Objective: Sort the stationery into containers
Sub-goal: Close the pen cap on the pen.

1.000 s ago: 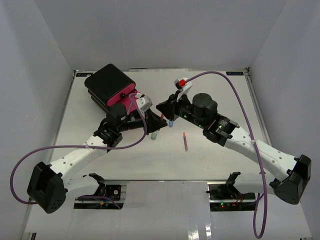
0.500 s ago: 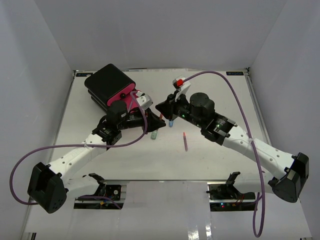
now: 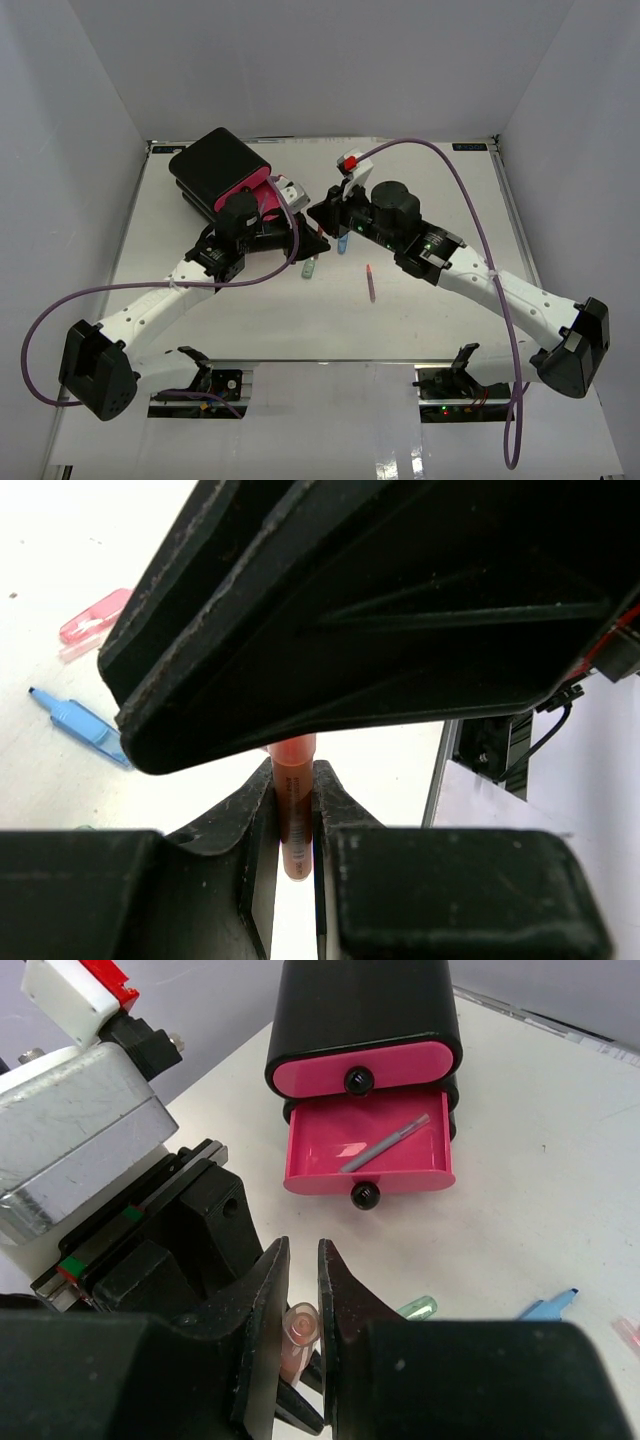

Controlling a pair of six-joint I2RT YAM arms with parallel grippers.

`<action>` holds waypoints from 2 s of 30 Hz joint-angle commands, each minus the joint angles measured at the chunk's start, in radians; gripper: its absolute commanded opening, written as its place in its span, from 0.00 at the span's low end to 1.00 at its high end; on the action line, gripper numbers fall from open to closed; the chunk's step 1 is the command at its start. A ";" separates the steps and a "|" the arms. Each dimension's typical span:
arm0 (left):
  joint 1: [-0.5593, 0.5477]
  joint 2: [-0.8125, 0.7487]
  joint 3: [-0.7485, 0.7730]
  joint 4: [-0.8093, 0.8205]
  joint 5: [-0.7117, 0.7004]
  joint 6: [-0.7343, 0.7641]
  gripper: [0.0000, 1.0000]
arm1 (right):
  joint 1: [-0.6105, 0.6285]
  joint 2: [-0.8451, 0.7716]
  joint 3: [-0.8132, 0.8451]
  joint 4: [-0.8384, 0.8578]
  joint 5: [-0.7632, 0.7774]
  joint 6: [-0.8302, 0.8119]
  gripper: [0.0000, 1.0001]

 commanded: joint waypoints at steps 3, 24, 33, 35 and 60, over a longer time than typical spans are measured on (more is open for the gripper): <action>0.029 -0.060 0.179 0.290 -0.098 0.023 0.00 | 0.072 0.089 -0.085 -0.446 -0.154 -0.024 0.08; 0.049 -0.070 0.218 0.321 -0.099 0.047 0.00 | 0.089 0.087 -0.171 -0.512 -0.194 -0.032 0.08; 0.078 -0.072 0.243 0.344 -0.110 0.035 0.00 | 0.104 0.103 -0.211 -0.504 -0.212 -0.022 0.08; 0.082 -0.073 0.242 0.351 -0.118 0.030 0.00 | 0.107 0.109 -0.216 -0.506 -0.212 -0.022 0.08; 0.107 -0.121 0.211 0.344 -0.061 0.096 0.00 | 0.129 0.127 -0.214 -0.530 -0.180 -0.018 0.08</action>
